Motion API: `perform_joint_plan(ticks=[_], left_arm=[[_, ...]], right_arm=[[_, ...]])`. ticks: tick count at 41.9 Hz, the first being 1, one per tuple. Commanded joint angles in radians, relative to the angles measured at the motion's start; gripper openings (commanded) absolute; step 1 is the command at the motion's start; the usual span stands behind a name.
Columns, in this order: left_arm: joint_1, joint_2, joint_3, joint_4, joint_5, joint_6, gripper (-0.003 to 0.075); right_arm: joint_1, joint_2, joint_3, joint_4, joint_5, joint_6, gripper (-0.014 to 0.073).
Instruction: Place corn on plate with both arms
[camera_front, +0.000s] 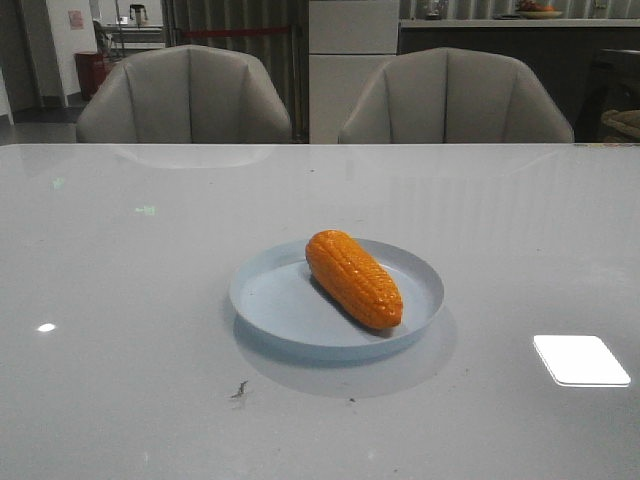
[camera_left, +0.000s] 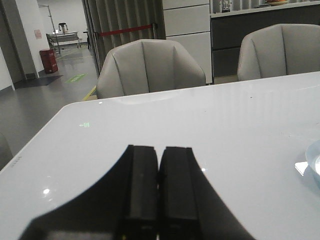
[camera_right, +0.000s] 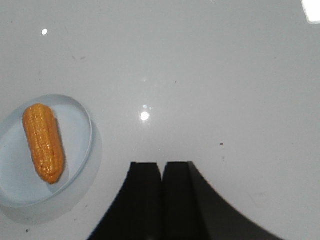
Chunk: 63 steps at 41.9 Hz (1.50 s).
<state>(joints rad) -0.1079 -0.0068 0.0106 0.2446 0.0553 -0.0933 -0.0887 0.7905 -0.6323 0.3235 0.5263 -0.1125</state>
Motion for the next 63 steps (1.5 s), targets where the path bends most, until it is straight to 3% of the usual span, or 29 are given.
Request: perform_joint_plan(ticks=[1, 11, 25, 31, 37, 63], left_arm=[[-0.001, -0.020, 0.038, -0.003, -0.078, -0.010, 0.0094], [-0.001, -0.020, 0.038, -0.003, -0.078, -0.010, 0.0094], [-0.001, -0.020, 0.038, -0.003, -0.078, -0.010, 0.0094], [-0.001, -0.020, 0.038, -0.003, -0.078, -0.010, 0.0094], [-0.001, -0.020, 0.038, -0.003, -0.078, -0.010, 0.0094], [-0.001, -0.020, 0.038, -0.003, -0.078, -0.010, 0.0094]], right_arm=[[0.003, -0.073, 0.019, 0.017, -0.153, -0.012, 0.0057], [0.099, -0.287, 0.137, -0.184, -0.324, -0.012, 0.0057], [0.126, -0.677, 0.523, -0.239, -0.611, -0.010, 0.0057], [0.126, -0.829, 0.640, -0.239, -0.571, -0.010, 0.0057], [0.126, -0.819, 0.638, -0.239, -0.474, -0.010, 0.0057], [0.126, -0.819, 0.638, -0.239, -0.474, -0.010, 0.0057]])
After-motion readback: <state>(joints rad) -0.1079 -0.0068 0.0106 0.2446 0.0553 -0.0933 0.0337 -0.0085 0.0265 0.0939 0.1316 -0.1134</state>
